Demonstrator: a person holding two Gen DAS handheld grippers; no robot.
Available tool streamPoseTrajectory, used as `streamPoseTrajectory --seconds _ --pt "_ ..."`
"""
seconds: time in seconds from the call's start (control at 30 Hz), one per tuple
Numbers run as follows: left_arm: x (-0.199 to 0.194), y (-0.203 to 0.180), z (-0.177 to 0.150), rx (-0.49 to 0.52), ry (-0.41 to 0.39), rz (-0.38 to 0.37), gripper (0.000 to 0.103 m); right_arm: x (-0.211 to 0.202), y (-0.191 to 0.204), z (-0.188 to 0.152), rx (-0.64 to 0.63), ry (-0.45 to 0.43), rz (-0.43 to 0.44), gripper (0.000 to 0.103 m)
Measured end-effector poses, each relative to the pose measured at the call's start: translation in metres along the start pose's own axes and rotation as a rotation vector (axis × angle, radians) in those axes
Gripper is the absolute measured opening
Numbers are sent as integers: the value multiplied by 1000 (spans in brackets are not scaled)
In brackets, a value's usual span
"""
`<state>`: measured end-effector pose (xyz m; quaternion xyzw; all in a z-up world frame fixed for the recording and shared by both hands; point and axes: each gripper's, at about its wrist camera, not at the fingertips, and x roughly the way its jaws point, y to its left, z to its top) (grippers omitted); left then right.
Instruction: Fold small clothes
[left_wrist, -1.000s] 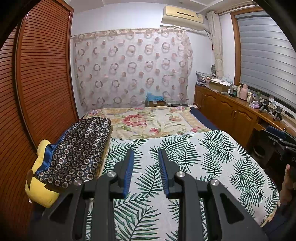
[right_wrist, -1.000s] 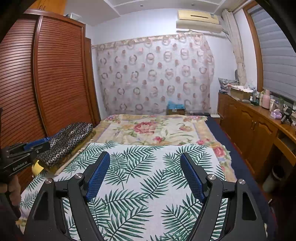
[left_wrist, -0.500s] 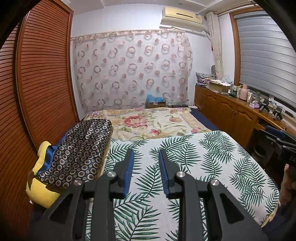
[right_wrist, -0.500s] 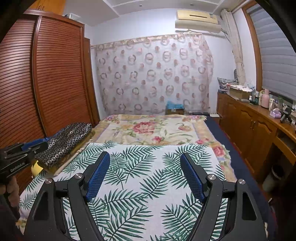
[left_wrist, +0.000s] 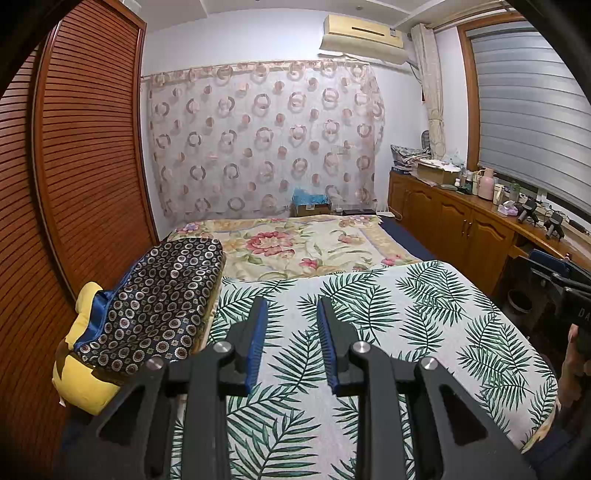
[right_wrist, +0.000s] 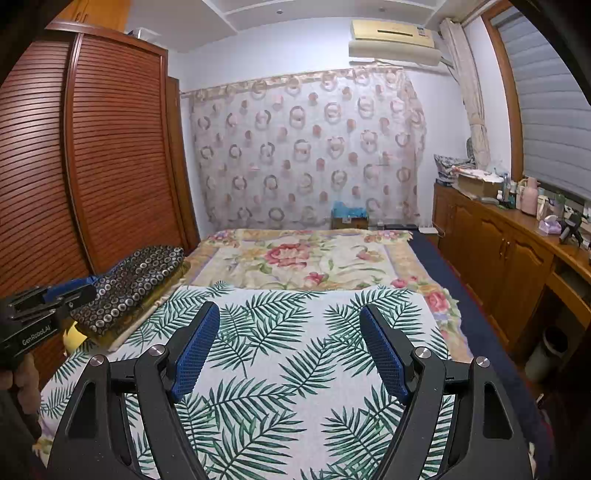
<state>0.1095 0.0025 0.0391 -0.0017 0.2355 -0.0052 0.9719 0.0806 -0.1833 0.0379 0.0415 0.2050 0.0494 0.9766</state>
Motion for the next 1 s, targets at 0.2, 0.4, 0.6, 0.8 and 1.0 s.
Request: streamPoseTrajectory --seconds 0.2,0.4,0.6,0.8,1.0 --pt "0 0 0 0 0 0 26 0 0 0 -1 0 0 80" --pt "0 1 0 0 -1 -1 26 0 0 0 0 -1 1 80" --pt "0 1 0 0 -2 0 26 1 0 -1 0 -1 0 80" --pt "0 1 -1 1 -2 0 26 1 1 -1 1 0 1 80" --pt "-1 1 0 0 -3 -1 26 1 0 -1 0 -1 0 80"
